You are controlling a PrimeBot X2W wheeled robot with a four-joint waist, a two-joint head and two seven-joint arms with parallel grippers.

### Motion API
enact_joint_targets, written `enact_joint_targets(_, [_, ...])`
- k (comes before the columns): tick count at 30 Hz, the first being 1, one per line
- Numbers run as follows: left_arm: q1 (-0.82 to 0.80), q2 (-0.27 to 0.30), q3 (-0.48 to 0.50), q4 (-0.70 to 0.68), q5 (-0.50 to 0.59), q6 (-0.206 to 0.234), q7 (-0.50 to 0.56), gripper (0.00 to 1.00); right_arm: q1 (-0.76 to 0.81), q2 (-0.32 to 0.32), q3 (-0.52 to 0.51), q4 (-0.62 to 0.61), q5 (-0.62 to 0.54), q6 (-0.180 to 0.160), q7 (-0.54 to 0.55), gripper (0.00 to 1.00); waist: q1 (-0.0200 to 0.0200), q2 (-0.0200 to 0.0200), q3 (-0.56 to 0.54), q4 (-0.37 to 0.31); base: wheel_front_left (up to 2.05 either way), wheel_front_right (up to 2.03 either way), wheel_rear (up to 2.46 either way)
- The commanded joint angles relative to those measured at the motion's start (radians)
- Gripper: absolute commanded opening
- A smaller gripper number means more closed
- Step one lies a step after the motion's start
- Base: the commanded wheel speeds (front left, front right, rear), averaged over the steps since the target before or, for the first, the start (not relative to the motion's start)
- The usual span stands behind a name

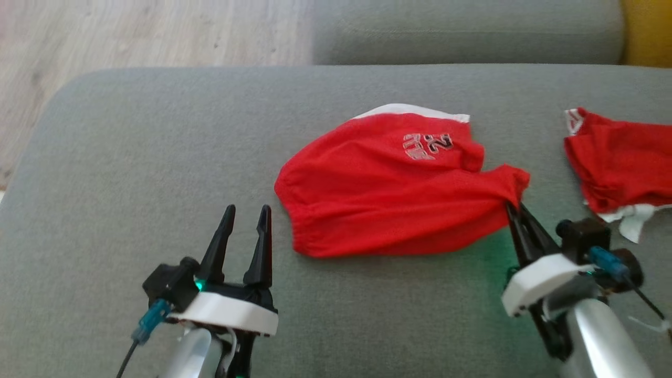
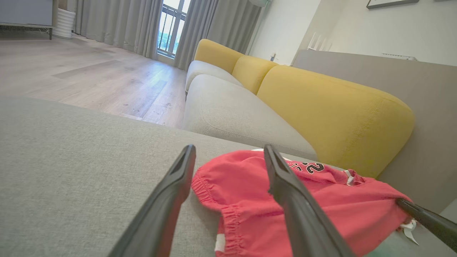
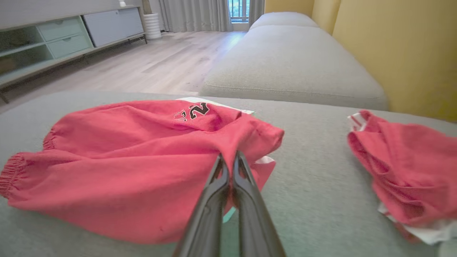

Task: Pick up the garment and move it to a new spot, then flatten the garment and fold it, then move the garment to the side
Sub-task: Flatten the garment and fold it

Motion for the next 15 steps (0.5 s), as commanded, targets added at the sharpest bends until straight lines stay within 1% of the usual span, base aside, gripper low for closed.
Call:
enact_joint_targets(1, [-0.012, 0.007, 0.037, -0.034, 0.004, -0.006, -0.01, 1.0, 0.001, -0.019, 0.01, -0.069, -0.018, -0.001, 0.023, 0.0, 0.0, 0.0, -0.017, -0.019, 0.0, 0.0, 0.0])
enact_joint_targets(4, [-0.007, 0.005, 0.034, -0.035, 0.004, -0.006, -0.01, 1.0, 0.046, -0.04, -0.016, -0.152, -0.049, -0.001, 0.102, 0.0, 0.0, 0.0, -0.026, -0.022, 0.0, 0.0, 0.0])
enact_joint_targets(8, [-0.006, 0.002, 0.023, -0.036, 0.0, -0.006, -0.01, 1.0, 0.086, -0.048, -0.049, -0.244, -0.073, -0.001, 0.215, 0.0, 0.0, 0.0, -0.027, -0.008, 0.0, 0.0, 0.0])
enact_joint_targets(11, [-0.008, 0.0, 0.013, -0.035, -0.002, -0.006, -0.01, 1.0, 0.082, -0.061, -0.058, -0.273, -0.085, -0.001, 0.285, 0.0, 0.0, 0.0, -0.015, 0.014, 0.0, 0.0, 0.0])
enact_joint_targets(15, [-0.019, -0.002, 0.004, -0.03, -0.005, -0.006, -0.01, 1.0, 0.037, -0.077, -0.066, -0.264, -0.089, -0.001, 0.365, 0.0, 0.0, 0.0, 0.009, 0.05, 0.0, 0.0, 0.0])
